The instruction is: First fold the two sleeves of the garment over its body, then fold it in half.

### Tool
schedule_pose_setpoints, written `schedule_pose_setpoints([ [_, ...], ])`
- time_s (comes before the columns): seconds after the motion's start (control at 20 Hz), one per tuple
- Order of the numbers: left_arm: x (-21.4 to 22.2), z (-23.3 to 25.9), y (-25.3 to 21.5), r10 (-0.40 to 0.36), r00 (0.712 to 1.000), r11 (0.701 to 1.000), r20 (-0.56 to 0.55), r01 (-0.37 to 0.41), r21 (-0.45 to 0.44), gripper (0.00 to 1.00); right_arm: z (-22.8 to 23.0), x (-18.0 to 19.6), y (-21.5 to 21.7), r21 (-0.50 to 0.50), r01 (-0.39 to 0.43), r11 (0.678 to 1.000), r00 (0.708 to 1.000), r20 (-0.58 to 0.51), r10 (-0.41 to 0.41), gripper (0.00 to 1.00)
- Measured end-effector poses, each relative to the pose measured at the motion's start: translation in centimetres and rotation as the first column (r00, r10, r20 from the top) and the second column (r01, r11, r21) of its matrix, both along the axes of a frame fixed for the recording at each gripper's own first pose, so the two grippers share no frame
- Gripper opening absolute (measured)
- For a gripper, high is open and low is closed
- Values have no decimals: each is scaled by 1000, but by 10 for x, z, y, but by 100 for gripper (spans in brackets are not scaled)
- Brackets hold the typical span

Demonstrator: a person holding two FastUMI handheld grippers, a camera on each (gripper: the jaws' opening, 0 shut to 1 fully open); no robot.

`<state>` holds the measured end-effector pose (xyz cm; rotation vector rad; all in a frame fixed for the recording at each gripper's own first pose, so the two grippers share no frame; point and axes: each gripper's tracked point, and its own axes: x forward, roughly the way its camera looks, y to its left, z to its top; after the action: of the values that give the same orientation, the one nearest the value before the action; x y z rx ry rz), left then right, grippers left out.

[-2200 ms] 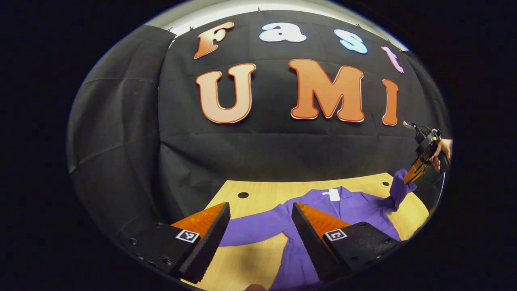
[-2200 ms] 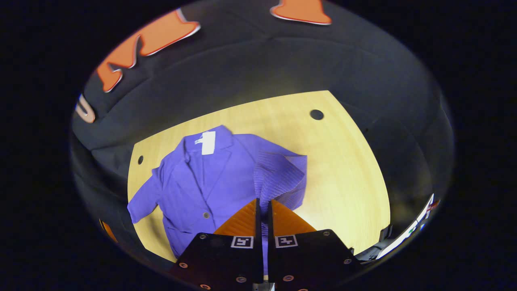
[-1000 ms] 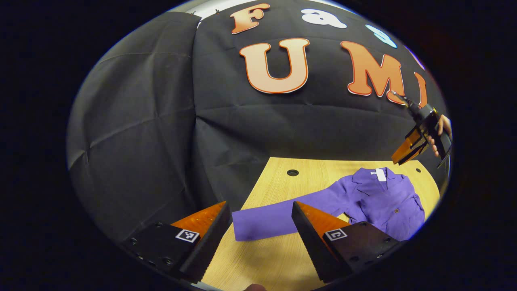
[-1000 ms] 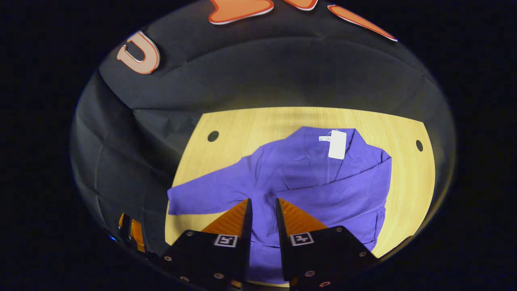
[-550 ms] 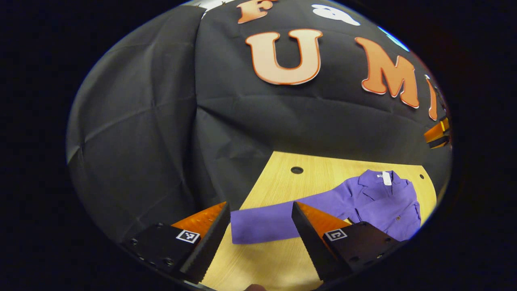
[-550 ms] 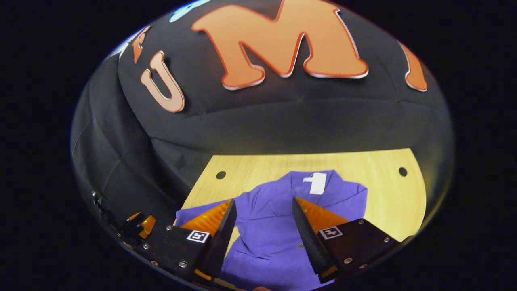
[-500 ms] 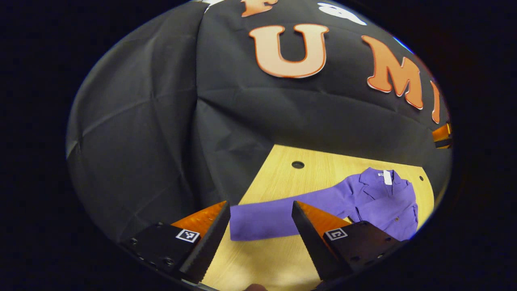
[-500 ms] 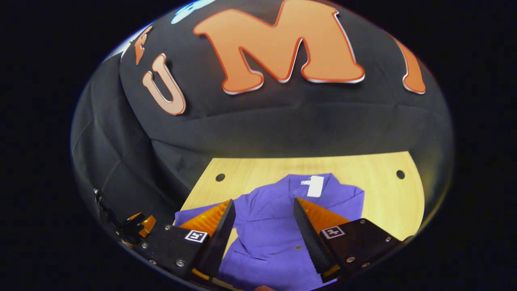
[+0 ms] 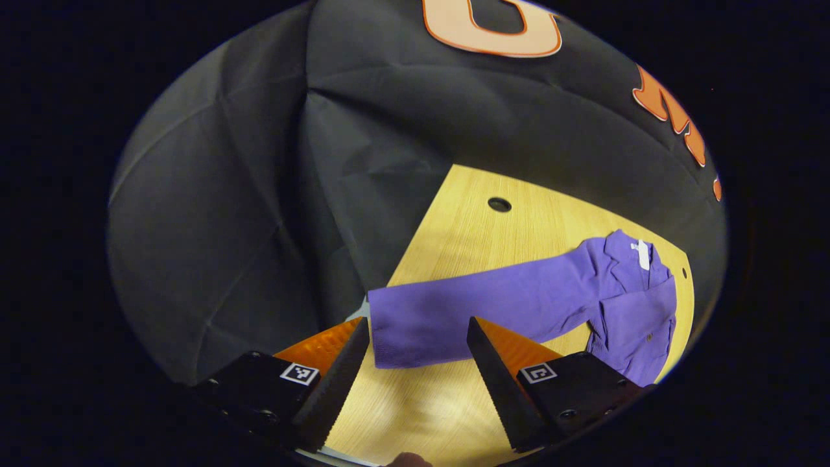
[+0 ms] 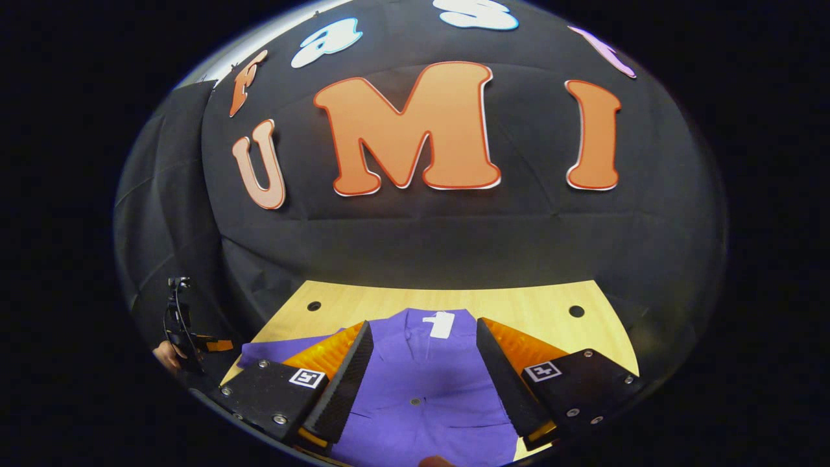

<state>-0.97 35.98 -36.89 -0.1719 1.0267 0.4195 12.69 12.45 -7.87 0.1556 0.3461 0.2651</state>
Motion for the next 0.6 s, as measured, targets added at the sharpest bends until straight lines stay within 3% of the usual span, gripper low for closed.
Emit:
schedule_pose_setpoints([
  [0.3, 6, -57, 8, -24, 987, 999, -159, 19, -31, 96, 15, -24, -33, -26, 111, 994, 990, 85, -108, 96],
  [0.6, -8, -105, 4, 32, 937, 983, -348, -93, -159, 97, 20, -44, -49, -68, 165, 984, 981, 114, -157, 100],
])
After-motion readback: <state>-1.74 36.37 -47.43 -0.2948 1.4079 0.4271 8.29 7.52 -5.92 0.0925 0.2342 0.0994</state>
